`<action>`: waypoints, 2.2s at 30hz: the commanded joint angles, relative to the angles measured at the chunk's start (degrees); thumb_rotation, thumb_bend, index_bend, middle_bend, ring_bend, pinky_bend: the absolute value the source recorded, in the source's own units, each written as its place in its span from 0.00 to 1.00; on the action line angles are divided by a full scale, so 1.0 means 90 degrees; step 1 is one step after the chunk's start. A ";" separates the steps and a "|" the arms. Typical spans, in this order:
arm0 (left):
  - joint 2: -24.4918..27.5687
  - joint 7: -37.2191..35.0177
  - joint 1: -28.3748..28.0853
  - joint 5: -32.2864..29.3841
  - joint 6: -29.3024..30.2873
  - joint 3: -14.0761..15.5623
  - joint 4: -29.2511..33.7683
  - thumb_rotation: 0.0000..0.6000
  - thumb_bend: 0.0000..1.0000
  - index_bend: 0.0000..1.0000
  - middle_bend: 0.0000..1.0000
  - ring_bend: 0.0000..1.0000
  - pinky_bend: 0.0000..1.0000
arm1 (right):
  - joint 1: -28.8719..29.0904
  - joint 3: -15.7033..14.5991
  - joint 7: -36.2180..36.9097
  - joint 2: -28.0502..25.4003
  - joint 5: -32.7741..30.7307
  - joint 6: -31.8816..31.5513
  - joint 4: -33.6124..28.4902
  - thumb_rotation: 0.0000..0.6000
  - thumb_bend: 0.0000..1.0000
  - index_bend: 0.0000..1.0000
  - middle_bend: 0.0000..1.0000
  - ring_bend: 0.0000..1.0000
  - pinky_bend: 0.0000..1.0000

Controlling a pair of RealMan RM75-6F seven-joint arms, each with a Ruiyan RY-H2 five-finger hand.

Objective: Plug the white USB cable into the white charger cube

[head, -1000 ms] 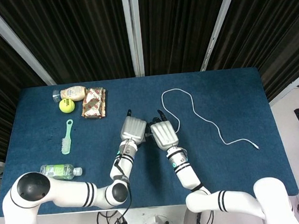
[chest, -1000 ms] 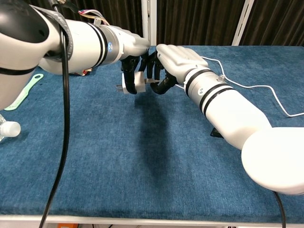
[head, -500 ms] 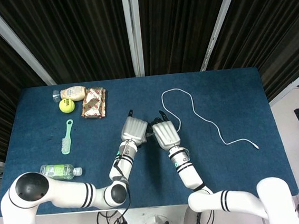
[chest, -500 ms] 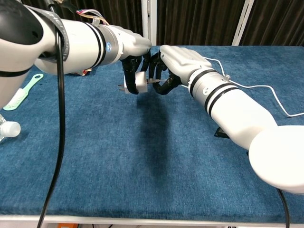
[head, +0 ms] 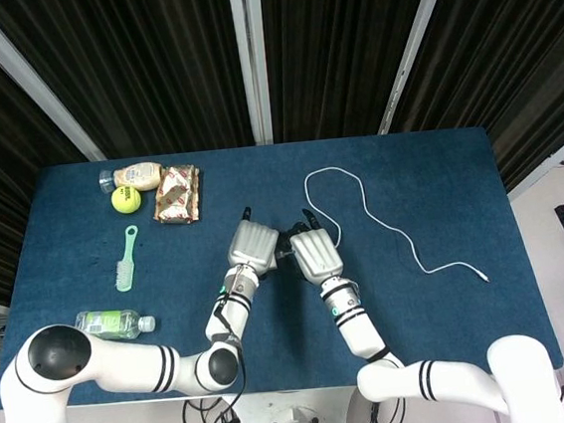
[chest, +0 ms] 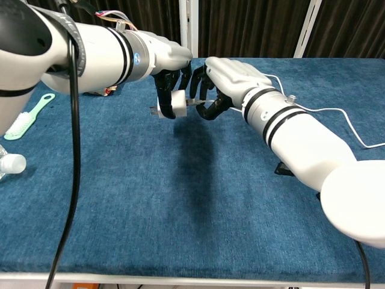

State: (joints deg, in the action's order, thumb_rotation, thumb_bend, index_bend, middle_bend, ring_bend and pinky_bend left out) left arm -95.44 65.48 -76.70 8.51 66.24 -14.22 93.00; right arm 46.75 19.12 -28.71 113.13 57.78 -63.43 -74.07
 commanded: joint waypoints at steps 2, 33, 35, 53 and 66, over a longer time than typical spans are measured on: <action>0.0001 -0.0006 0.0001 0.0020 0.0003 0.0009 0.0000 0.96 0.20 0.49 0.53 0.41 0.09 | -0.0039 -0.0017 -0.0017 -0.0042 -0.0011 -0.0029 -0.0057 1.00 0.36 0.43 0.43 0.25 0.01; -0.0149 0.0088 -0.0064 0.0042 0.0112 0.0003 -0.0055 1.00 0.20 0.49 0.53 0.41 0.09 | 0.0037 0.0014 -0.0034 0.0148 0.0006 -0.0026 0.0039 1.00 0.41 0.56 0.45 0.25 0.01; -0.0151 0.0088 -0.0061 0.0045 0.0110 0.0002 -0.0057 1.00 0.20 0.49 0.53 0.41 0.09 | 0.0039 0.0013 -0.0041 0.0160 0.0006 -0.0028 0.0046 1.00 0.41 0.56 0.45 0.25 0.01; 0.0035 -0.0505 0.0483 0.0591 -0.0344 0.0499 -0.0265 1.00 0.19 0.41 0.49 0.37 0.09 | -0.0521 -0.0404 -0.0353 -0.0945 -0.0014 -0.0160 -0.0943 1.00 0.28 0.14 0.28 0.15 0.00; 0.1346 -0.2551 0.1904 0.2686 -0.0051 0.0858 0.0305 1.00 0.10 0.12 0.23 0.13 0.04 | -0.1189 -0.0544 -0.0070 -0.2618 0.0182 -0.0562 -0.2132 1.00 0.29 0.12 0.26 0.15 0.00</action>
State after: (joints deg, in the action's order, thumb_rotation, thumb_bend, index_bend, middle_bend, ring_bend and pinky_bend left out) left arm -88.84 48.12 -64.41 26.65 63.03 -7.91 92.66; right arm 37.82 14.28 -31.94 92.54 58.39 -67.60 -91.06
